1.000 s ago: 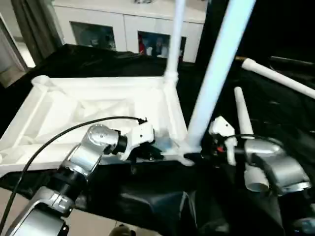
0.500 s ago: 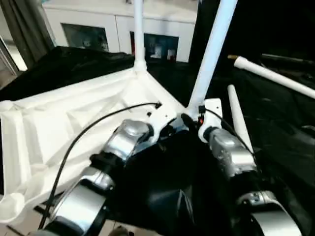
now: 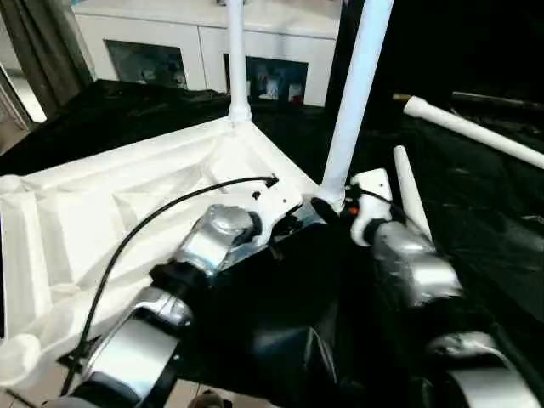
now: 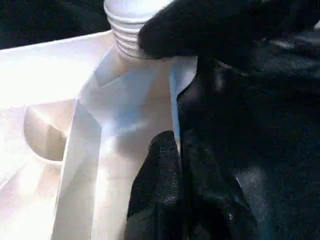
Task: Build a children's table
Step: Rotate leg to tighten
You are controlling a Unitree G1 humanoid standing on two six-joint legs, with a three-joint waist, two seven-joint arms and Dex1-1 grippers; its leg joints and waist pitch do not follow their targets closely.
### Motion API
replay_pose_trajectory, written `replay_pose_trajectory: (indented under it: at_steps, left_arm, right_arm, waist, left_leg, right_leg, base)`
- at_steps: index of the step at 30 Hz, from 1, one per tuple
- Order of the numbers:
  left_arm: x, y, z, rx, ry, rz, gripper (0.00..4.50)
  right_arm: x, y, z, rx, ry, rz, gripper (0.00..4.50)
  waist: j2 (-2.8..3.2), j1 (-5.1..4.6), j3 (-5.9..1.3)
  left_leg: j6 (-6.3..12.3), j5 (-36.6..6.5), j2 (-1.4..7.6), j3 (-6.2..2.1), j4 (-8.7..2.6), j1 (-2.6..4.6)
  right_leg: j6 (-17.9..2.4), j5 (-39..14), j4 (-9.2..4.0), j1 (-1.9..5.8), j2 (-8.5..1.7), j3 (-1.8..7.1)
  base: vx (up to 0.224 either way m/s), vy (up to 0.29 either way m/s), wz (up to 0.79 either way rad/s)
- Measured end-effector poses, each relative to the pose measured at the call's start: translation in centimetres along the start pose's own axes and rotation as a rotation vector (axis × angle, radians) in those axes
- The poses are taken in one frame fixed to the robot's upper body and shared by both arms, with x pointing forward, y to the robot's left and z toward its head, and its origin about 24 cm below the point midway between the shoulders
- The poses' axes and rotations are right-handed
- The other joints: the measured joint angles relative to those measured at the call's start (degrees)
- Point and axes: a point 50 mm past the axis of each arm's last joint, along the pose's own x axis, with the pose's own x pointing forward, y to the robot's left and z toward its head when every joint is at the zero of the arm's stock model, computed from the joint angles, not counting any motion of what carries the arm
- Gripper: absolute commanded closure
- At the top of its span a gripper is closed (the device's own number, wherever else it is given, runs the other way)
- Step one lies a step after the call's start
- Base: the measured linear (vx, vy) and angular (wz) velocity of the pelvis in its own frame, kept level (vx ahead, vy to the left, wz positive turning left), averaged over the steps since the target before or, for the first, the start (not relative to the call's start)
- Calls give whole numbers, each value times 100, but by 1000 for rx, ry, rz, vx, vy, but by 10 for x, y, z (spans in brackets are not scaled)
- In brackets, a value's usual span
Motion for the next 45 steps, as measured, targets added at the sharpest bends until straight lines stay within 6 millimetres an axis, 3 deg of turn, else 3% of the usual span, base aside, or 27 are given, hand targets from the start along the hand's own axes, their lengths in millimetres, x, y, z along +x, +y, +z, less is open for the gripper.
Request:
replay_pose_trajectory:
  at_steps: [5,9,15,18,25,33,45]
  left_arm:
    - [-13,-1,-8,46,-14,-95,450]
    - [-29,-10,-17,79,-34,-244,450]
    - [-42,-20,-20,122,-41,-371,450]
    - [-47,-21,-21,133,-40,-399,450]
    - [-53,-21,-22,140,-40,-406,450]
    - [-56,-21,-22,139,-37,-413,450]
    - [-54,-23,-23,121,-36,-384,450]
  right_arm:
    - [-19,-3,13,-120,-5,184,82]
    - [-44,-7,5,-166,92,350,82]
    - [-57,4,4,-212,166,520,82]
    - [-63,5,-1,-215,206,559,82]
    - [-64,7,-3,-204,225,581,96]
    - [-64,9,-3,-198,232,592,164]
    - [-59,13,-7,-178,208,556,173]
  waist:
    - [22,35,1]
    - [40,151,3]
    - [72,245,14]
    - [73,242,14]
    - [73,206,14]
    - [72,205,14]
    - [64,183,9]
  left_leg:
    - [5,3,0,0,1,-2]
    - [6,3,1,1,2,-1]
    - [6,3,1,2,4,-2]
    - [7,4,1,2,7,-4]
    - [7,4,1,1,7,-5]
    - [7,4,1,2,7,-8]
    - [7,4,1,2,8,-2]
  right_leg:
    - [0,0,-3,2,-2,-1]
    - [0,0,-5,5,-2,-1]
    - [1,2,-1,11,-3,0]
    - [1,2,-1,10,-3,2]
    - [5,0,0,8,-3,1]
    - [9,-3,-1,7,-3,1]
    - [10,-3,3,9,-3,1]
  base:
    - [0,0,0]
    - [0,0,0]
    - [0,0,0]
    - [0,0,0]
    - [0,0,0]
    - [0,0,0]
    - [0,0,0]
